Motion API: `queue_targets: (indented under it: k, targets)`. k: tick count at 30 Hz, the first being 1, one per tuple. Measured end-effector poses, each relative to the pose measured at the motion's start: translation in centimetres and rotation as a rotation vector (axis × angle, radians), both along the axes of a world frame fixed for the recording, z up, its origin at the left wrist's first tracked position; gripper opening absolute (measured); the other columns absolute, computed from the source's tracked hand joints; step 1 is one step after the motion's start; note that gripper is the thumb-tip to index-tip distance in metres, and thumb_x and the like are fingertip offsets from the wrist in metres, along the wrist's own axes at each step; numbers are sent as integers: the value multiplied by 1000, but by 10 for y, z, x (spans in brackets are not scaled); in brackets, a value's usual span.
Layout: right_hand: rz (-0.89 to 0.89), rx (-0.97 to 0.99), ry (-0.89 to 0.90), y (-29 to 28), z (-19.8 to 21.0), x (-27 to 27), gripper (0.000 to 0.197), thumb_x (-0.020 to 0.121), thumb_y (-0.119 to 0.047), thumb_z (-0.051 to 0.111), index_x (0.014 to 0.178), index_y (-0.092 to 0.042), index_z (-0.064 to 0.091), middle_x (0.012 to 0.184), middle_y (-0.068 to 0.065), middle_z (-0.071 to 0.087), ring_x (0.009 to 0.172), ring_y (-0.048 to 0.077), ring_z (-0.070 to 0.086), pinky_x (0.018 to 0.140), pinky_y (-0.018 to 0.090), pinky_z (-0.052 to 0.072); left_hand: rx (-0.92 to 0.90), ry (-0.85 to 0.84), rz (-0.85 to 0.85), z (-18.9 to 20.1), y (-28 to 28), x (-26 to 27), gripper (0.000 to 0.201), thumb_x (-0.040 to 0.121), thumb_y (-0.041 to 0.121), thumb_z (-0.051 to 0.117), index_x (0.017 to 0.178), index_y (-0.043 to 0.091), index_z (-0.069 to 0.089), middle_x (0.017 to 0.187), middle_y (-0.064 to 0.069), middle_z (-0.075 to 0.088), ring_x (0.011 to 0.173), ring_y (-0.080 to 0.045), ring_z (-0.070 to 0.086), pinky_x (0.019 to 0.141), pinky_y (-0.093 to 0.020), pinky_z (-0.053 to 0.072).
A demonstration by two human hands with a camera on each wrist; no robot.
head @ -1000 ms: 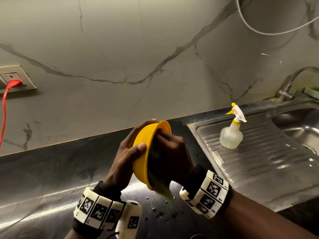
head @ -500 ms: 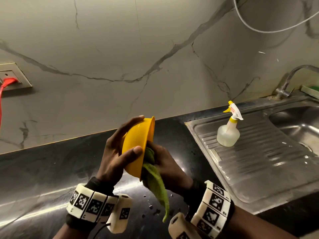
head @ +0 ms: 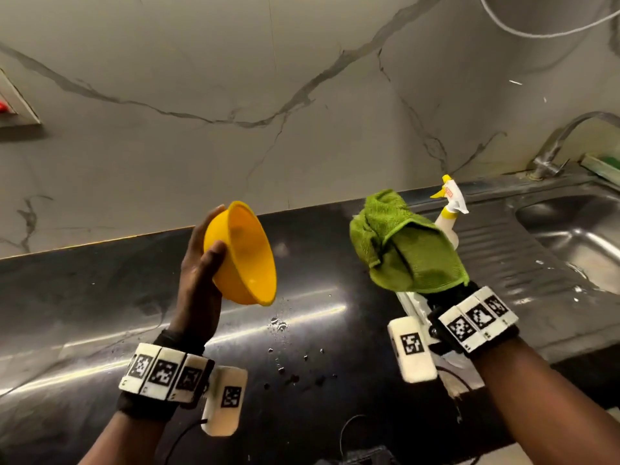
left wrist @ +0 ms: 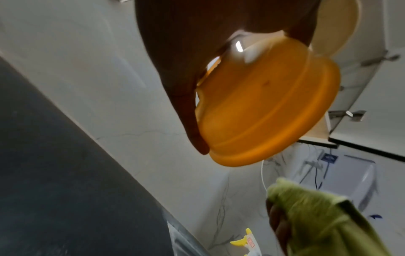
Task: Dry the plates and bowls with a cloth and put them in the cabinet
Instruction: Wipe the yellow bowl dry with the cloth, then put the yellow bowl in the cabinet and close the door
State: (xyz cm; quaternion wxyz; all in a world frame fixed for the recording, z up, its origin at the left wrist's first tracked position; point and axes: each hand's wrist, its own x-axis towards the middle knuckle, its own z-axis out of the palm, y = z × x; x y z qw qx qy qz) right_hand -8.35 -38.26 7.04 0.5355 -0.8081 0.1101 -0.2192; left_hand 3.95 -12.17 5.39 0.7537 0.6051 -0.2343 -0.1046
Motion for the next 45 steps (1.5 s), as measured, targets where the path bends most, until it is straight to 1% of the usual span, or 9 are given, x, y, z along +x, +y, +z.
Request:
queue_targets:
  k: [2,5,9,19,22,25,31,38,45]
  targets:
    - [-203,9,164,-14,-30,0,36,98,-5,51,81,-35,64,69,-19,66,65,-3,61,90,33,47,-8,32,-2,-5,0,0,81,52,81,74,123,46,56,128,10,60,110,-14,61,78,-37,54]
    - [-195,-241,378,-10,-67,4,8,87,-17,69,83,-18,63,81,3,67,77,18,62,75,30,45,14,58,-36,-11,-7,-2,92,51,82,73,129,40,51,132,8,57,112,-16,60,79,-36,56]
    - [-162,-483,569,10,-108,8,17,78,-33,67,85,-18,62,89,9,69,90,34,64,72,37,48,85,52,-87,-25,-15,-3,85,50,84,72,126,49,54,132,16,57,112,-12,60,80,-34,57]
    - [-104,-736,856,15,-133,7,62,78,-68,62,117,-20,59,120,6,65,114,28,58,91,37,45,198,126,-84,-49,-4,-1,84,48,89,68,124,57,52,134,16,54,118,-21,57,82,-38,55]
    - [-240,-794,724,17,-109,9,63,78,-79,51,103,-23,65,105,1,68,105,25,61,86,36,43,181,132,-85,-46,-4,0,85,49,89,68,125,55,51,133,18,55,117,-19,58,76,-32,57]
    - [-310,-671,451,14,-82,13,40,88,-62,57,97,-24,65,98,-4,69,96,21,63,73,31,43,147,156,-100,-42,-8,1,90,49,88,69,129,51,50,137,13,53,119,-21,58,76,-33,58]
    - [109,-363,75,31,-29,24,45,78,-52,74,113,-23,67,108,-16,65,99,-1,59,73,14,48,74,181,-105,-27,-19,2,96,50,85,72,135,45,49,139,6,54,119,-25,59,77,-37,58]
    - [381,-478,-72,69,-12,30,66,67,-56,82,121,-24,63,127,-11,60,118,0,52,88,18,47,-18,160,-61,-3,-22,9,88,52,83,73,130,49,53,137,5,57,116,-20,63,74,-38,58]
    - [288,-542,-315,80,-3,49,28,88,-43,68,95,-16,73,101,-4,69,91,11,61,70,35,51,-67,84,-28,24,-20,13,93,55,85,70,137,48,47,141,8,53,120,-21,60,74,-40,57]
